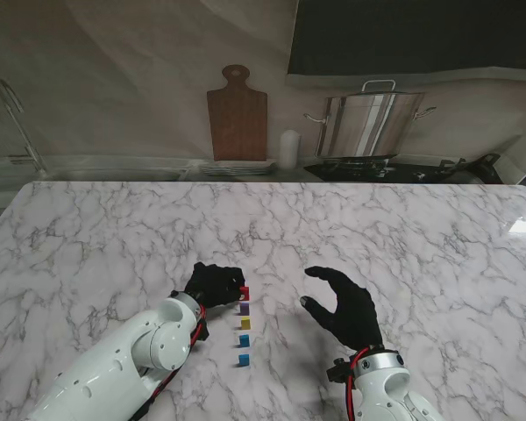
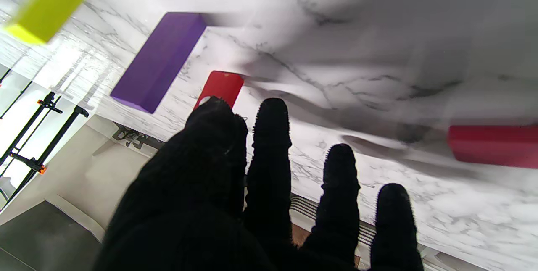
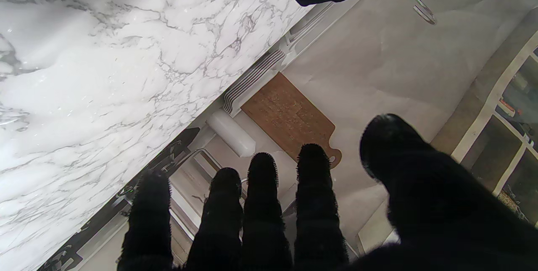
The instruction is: Arrange dominoes in a row
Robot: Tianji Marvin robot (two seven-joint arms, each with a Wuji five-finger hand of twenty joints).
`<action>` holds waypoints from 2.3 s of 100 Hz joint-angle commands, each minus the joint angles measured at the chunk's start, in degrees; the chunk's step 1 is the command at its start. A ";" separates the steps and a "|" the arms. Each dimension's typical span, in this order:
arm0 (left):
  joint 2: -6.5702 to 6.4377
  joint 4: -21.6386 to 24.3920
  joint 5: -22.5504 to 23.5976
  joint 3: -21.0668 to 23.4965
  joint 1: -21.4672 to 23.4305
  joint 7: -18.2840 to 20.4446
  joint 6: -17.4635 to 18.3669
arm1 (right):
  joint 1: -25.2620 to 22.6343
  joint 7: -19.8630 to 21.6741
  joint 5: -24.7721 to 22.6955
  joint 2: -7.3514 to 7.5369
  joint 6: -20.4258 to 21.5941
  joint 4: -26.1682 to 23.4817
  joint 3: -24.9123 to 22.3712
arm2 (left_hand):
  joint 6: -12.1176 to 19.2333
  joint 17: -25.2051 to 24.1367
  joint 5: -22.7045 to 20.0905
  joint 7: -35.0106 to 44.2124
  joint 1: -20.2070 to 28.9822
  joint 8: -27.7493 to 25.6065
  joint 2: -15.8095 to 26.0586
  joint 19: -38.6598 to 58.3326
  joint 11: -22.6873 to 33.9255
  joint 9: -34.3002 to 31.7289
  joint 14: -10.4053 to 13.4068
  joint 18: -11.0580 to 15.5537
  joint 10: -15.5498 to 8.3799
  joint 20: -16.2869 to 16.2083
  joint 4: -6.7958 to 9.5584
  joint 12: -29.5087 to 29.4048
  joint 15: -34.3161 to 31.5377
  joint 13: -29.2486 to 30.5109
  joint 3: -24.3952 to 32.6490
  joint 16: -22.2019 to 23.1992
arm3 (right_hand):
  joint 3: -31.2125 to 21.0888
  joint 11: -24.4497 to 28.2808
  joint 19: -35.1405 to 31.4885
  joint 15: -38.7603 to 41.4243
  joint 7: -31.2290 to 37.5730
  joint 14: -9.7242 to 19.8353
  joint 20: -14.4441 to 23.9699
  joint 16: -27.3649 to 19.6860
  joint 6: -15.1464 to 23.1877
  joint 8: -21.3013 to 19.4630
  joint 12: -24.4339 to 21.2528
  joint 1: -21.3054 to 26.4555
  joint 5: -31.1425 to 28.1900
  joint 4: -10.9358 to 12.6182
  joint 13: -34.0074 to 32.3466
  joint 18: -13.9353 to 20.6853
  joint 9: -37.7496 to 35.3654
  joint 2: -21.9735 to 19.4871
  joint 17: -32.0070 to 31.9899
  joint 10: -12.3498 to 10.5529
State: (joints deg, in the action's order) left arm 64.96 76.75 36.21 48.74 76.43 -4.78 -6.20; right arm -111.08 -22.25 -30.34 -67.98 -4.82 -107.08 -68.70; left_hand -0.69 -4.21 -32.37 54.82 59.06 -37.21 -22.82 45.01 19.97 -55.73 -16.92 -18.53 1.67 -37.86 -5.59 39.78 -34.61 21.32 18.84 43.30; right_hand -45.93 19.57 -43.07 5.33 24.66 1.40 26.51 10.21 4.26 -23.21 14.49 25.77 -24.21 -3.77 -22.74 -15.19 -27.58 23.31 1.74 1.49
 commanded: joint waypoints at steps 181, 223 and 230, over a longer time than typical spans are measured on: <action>-0.84 1.09 1.65 0.38 0.25 2.89 0.63 | -0.31 0.07 0.04 -0.03 -0.20 -0.27 0.01 | 4.24 -1.66 -0.94 2.72 0.41 -1.87 0.20 -6.34 5.79 9.53 -2.25 -0.48 0.33 -3.21 2.39 -0.93 1.62 -4.35 0.38 0.51 | -0.05 0.57 -0.69 0.57 0.05 0.11 1.09 0.62 -0.47 -0.85 0.34 -0.23 -0.67 1.25 -0.21 -0.11 -0.58 -0.62 0.26 0.15; -0.93 1.34 1.94 0.43 0.12 3.20 0.64 | -0.35 0.05 0.09 -0.04 -0.23 -0.36 -0.05 | 4.37 -1.62 -0.77 1.75 0.91 -1.98 0.68 -6.87 5.60 10.02 -2.38 -0.42 0.36 -3.49 2.33 -0.27 1.87 -4.61 -0.04 0.46 | -0.02 0.56 -0.69 0.54 0.04 0.16 1.10 0.61 -0.50 -0.85 0.34 -0.23 -0.71 1.24 -0.17 -0.17 -0.57 -0.56 0.29 0.14; -0.96 1.41 1.94 0.39 0.13 3.34 0.53 | -0.37 0.04 0.10 -0.04 -0.23 -0.38 -0.08 | 4.14 -1.68 -0.88 1.67 0.81 -2.03 0.67 -6.97 5.67 10.21 -2.37 -0.48 0.41 -3.53 2.35 -0.15 1.87 -4.66 -0.15 0.47 | -0.01 0.57 -0.68 0.55 0.06 0.11 1.10 0.61 -0.46 -0.86 0.35 -0.25 -0.73 1.24 -0.20 -0.13 -0.59 -0.62 0.27 0.16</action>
State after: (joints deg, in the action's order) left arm 64.04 77.84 38.22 49.30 76.64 -2.50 -5.62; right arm -111.15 -22.25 -30.28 -67.98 -4.82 -107.18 -68.73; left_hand 2.31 -4.82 -32.86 55.86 57.76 -38.24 -23.69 39.09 25.04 -46.70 -17.65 -18.52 1.82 -39.80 -5.06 38.66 -33.02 17.75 19.37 43.30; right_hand -45.93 19.57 -43.07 5.33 24.66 1.40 26.53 10.21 4.26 -23.21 14.49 25.77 -24.21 -3.77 -22.74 -15.19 -27.58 23.31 1.74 1.49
